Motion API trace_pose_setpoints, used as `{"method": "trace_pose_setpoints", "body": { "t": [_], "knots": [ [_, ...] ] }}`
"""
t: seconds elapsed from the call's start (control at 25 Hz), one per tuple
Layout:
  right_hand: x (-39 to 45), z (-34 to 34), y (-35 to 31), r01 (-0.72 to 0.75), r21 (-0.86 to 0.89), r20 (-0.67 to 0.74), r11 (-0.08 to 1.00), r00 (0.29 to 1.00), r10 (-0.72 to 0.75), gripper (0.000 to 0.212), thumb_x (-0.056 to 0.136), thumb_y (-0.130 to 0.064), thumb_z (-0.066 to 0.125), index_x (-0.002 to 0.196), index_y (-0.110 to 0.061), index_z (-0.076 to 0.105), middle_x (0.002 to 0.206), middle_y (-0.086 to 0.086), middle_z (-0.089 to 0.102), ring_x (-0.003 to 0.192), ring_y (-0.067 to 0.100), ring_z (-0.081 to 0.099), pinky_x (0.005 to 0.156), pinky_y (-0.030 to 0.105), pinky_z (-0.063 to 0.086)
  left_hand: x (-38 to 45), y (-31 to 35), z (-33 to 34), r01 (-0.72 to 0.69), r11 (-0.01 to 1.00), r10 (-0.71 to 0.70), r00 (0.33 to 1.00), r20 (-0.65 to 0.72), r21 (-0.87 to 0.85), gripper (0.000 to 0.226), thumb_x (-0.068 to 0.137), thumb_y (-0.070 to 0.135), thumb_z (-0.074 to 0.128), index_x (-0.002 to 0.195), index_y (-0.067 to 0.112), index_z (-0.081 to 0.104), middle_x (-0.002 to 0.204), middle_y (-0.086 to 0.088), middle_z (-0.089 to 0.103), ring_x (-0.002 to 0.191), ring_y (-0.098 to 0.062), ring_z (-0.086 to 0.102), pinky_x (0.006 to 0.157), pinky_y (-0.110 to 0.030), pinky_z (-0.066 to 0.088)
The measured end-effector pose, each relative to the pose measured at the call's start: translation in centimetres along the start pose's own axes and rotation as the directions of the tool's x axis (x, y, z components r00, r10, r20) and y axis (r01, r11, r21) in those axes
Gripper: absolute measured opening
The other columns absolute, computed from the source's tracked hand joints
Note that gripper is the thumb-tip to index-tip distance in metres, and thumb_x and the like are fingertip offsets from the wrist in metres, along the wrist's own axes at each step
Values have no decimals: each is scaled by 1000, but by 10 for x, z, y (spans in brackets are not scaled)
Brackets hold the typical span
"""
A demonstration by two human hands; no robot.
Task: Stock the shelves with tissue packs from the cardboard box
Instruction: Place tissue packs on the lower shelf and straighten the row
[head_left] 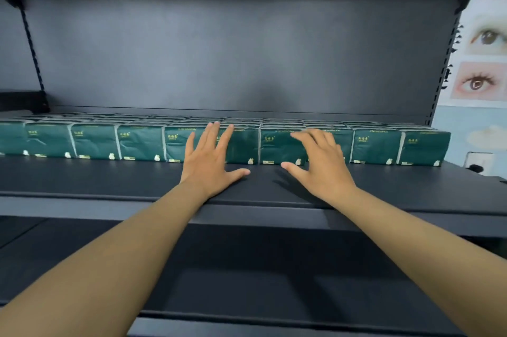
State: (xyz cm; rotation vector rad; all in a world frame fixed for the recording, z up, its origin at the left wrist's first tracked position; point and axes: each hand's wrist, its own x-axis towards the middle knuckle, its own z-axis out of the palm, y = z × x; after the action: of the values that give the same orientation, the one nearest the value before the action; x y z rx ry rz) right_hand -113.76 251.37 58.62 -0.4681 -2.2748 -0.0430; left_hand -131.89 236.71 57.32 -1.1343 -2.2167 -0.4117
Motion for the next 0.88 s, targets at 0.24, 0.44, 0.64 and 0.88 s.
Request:
{"method": "trace_pose_setpoints", "body": {
  "t": [0.24,0.44,0.64,0.88],
  "knots": [
    [-83,11,-110,-62,179,12,982,998,61,52,84,-38,64,130,-21,48,132,-5,46,127,14,33,106,43,32,-121,-62,-21,24,944,-47,997,-60,-330,83,87,61,47,151,21,12,159,-3,8,146,-15,0,116,-40,0],
    [-159,58,-196,-155,183,92,971,986,140,50,84,-36,65,130,-21,49,132,-5,48,126,14,34,105,38,34,-226,-136,3,0,921,10,1000,25,-389,79,91,54,47,152,18,12,159,-6,4,146,-18,0,116,-38,1],
    [-256,125,-225,-256,165,346,953,920,187,50,88,-36,61,134,-24,46,135,-6,47,128,12,32,107,36,32,-355,-188,71,125,930,3,938,347,-345,80,90,55,47,151,18,10,158,-10,9,145,-24,11,116,-42,13],
    [-368,210,-225,-366,200,583,909,790,189,54,86,-48,55,133,-22,48,132,-6,49,126,12,35,106,29,31,-494,-199,153,249,950,-65,748,661,-189,79,89,65,38,151,22,16,157,-12,13,143,-27,21,114,-44,22]
  ]
}}
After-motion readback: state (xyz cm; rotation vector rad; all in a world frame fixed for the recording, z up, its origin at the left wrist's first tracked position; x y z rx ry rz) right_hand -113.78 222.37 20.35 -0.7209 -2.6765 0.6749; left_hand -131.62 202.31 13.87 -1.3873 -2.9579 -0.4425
